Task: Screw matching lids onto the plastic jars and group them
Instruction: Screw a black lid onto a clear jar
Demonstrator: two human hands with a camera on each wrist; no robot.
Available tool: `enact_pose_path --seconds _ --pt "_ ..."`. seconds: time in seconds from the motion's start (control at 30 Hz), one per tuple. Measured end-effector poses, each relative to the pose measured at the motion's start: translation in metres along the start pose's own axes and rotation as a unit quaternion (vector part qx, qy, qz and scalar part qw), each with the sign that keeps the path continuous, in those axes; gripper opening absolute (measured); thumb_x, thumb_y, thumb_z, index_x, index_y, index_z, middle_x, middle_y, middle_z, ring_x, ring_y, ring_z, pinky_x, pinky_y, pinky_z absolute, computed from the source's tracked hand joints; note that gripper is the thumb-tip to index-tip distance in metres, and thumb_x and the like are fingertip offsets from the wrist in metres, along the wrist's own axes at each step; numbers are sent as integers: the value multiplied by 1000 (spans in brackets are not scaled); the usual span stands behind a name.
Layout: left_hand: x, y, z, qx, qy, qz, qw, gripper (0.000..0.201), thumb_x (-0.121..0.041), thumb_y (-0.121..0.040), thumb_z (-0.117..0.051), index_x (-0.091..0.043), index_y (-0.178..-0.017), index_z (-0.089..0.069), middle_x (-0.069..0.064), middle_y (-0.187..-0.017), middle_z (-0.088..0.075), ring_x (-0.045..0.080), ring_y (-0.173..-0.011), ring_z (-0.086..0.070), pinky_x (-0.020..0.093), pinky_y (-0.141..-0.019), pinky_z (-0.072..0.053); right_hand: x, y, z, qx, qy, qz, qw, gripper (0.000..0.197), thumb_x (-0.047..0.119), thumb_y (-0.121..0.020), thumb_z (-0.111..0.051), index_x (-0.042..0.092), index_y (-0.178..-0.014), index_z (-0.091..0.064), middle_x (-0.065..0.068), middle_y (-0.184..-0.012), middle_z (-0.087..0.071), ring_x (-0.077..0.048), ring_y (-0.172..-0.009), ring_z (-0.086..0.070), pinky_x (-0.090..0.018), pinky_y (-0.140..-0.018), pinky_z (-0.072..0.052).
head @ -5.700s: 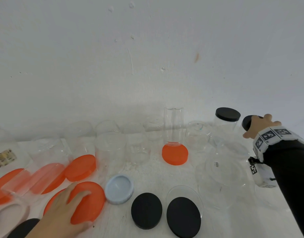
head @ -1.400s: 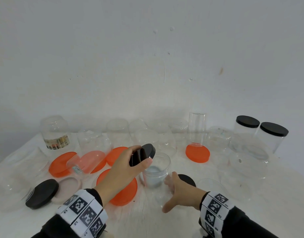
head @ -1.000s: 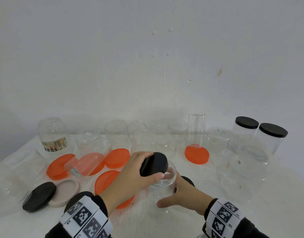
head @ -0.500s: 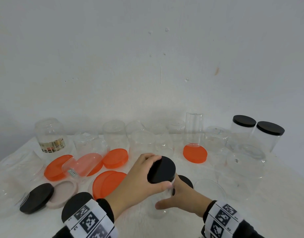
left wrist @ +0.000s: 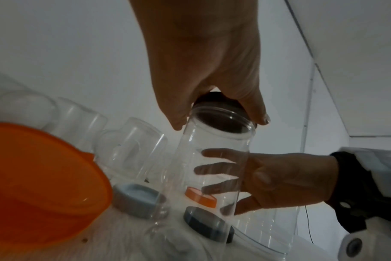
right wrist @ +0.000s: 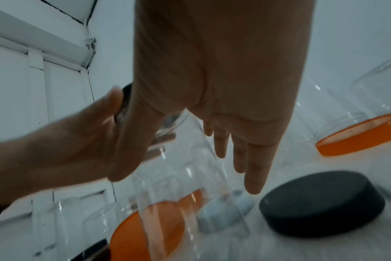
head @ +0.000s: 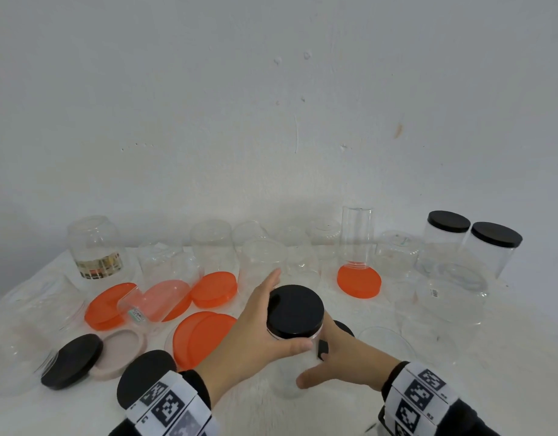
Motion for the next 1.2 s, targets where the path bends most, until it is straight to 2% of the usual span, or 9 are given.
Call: enact_pose_path --seconds 0.07,0.23,0.37,0.53,0.73,0.93,1.03,1.1,1.2 --pt "13 2 0 10 37 21 999 114 -66 -53 -82 -71 -131 1 -55 -128 -20 -29 -122 -24 5 -99 -26 11 9 13 5 -3 8 1000 115 34 -59 -88 49 -143 -11 25 -146 -30 -5 -138 -27 -33 -113 -29" --pt "30 8 -13 56 72 35 995 105 -53 -62 -85 -63 -136 -11 -46 -133 -34 -17 -130 -31 19 -110 -27 57 21 43 0 37 60 998 98 39 -64 -86 52 -138 -22 31 -146 -26 7 -137 -23 -22 -109 -28" --pt "30 8 -22 47 90 34 994 93 -44 -66 -85 -64 -130 -20 -40 -133 -40 -17 -126 -35 18 -105 -33 90 12 34 13 205 83 975 91 50 -69 -79 47 -143 -25 28 -138 -32 5 -127 -33 -18 -100 -34" --pt "33 9 -22 50 104 44 992 88 -44 -68 -84 -62 -125 -19 -36 -135 -37 -24 -122 -33 7 -98 -32 108 1 20 50 355 73 931 80 48 -76 -71 43 -143 -27 17 -136 -31 -7 -119 -31 -31 -101 -39" --pt "34 8 -24 49 117 45 991 86 -35 -71 -84 -57 -126 -22 -33 -136 -36 -26 -119 -32 -3 -91 -31 117 -2 19 82 432 25 898 90 42 -74 -76 46 -145 -21 9 -127 -34 -16 -114 -37 -38 -95 -45" --pt "34 7 -25 58 136 43 988 91 -37 -70 -85 -54 -133 -21 -29 -141 -36 -15 -130 -32 20 -110 -31 127 -5 22 115 461 -2 880 86 40 -77 -75 41 -146 -25 7 -128 -36 -19 -114 -46 -35 -91 -47" --pt "32 6 -25 66 134 37 988 94 -40 -69 -85 -55 -134 -18 -30 -142 -33 -14 -132 -29 23 -112 -29 132 -7 22 117 470 -1 875 83 40 -74 -78 39 -143 -31 9 -123 -37 -18 -113 -46 -34 -85 -48" --pt "31 6 -26 73 137 31 987 95 -40 -70 -84 -56 -134 -17 -31 -143 -32 -14 -133 -28 20 -111 -29 134 -9 22 120 480 2 869 82 41 -72 -79 40 -140 -34 10 -119 -37 -17 -111 -47 -34 -82 -47" --pt "30 7 -26 84 140 26 986 90 -35 -73 -83 -57 -132 -18 -37 -138 -31 -21 -127 -28 5 -98 -33 135 -10 22 135 480 12 867 83 36 -71 -82 40 -139 -35 11 -121 -38 -17 -111 -47 -35 -84 -48"
Point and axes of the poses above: each hand's wrist, its own y-axis away from the middle knuckle, its own z-axis out of the back of the hand, x = y × z, the point moved 6 cm from there along -y, towards the middle knuckle
